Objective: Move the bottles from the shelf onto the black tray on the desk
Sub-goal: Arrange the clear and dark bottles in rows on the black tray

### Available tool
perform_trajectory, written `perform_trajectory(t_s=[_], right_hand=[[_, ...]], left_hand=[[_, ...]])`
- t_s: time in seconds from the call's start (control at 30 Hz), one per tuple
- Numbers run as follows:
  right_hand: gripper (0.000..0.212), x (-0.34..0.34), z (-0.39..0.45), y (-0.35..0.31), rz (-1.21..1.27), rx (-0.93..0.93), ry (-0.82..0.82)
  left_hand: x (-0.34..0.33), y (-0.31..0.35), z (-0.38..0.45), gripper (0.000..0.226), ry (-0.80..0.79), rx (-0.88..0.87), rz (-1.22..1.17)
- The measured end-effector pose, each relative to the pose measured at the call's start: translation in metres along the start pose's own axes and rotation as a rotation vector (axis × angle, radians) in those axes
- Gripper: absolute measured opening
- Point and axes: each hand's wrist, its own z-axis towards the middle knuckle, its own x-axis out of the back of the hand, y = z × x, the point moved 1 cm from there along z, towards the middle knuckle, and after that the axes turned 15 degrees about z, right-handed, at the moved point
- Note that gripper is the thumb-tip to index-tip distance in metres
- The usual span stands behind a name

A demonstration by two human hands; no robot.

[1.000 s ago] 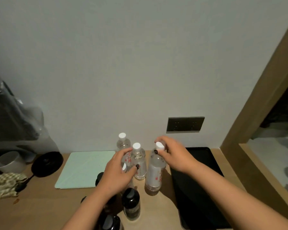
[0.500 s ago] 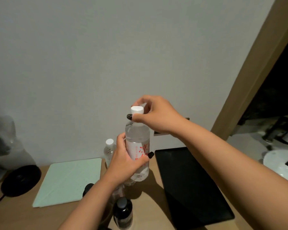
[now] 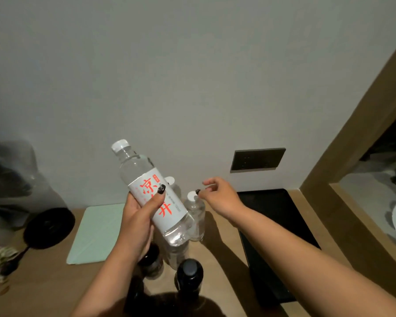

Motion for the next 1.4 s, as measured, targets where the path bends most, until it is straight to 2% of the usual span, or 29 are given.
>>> perform_trajectory(t_s=[0.1,0.13,0.23,0.47,0.53,0.63,0.67,0.77,0.83,0.9,1.03,1.2,1.4], right_hand=[[0.05,-0.014,0.01,0.016,-0.122,0.062,-0.071],[0.049,-0.018,0.013,0.019,-0.168,0.082,-0.099],[0.039,-0.024,0.02,0.031,-0.254,0.086,-0.141],[0.035,0.002,0.021,0.049,-0.019,0.036,-0.029],[0.036,0.023,0.024,0.051,0.069,-0.024,0.034],[0.036,0.06,0.029,0.052,0.143,-0.026,0.061],[0.037,0.074,0.03,0.051,0.164,-0.023,0.052],[0.035,0.119,0.03,0.051,0.192,-0.008,0.021],[0.036,0.15,0.028,0.051,0.186,0.009,0.022],[0.04,0.18,0.029,0.052,0.145,0.042,0.026],[0.038,0.223,0.038,0.054,0.025,0.088,0.023],[0.034,0.246,0.064,0.053,-0.08,0.136,-0.038],[0.038,0.232,0.105,0.044,-0.137,0.186,-0.213]], left_hand=[[0.007,-0.003,0.004,0.068,0.007,0.032,0.008],[0.008,-0.005,0.006,0.07,0.007,0.046,0.009],[0.009,-0.008,0.008,0.05,0.007,0.081,-0.011],[-0.008,-0.005,-0.003,0.03,-0.001,0.104,-0.099],[-0.018,-0.002,-0.006,0.042,-0.013,0.153,-0.177],[-0.043,0.002,-0.009,0.081,0.015,0.199,-0.236],[-0.054,0.002,-0.01,0.085,0.038,0.2,-0.242],[-0.096,-0.005,-0.018,0.062,0.119,0.202,-0.259],[-0.127,-0.014,-0.027,0.058,0.149,0.214,-0.276],[-0.156,-0.024,-0.038,0.055,0.153,0.239,-0.271],[-0.199,-0.044,-0.06,0.029,0.127,0.279,-0.218],[-0.217,-0.048,-0.066,0.047,0.117,0.324,-0.151],[-0.204,-0.048,-0.039,0.059,0.095,0.292,-0.001]])
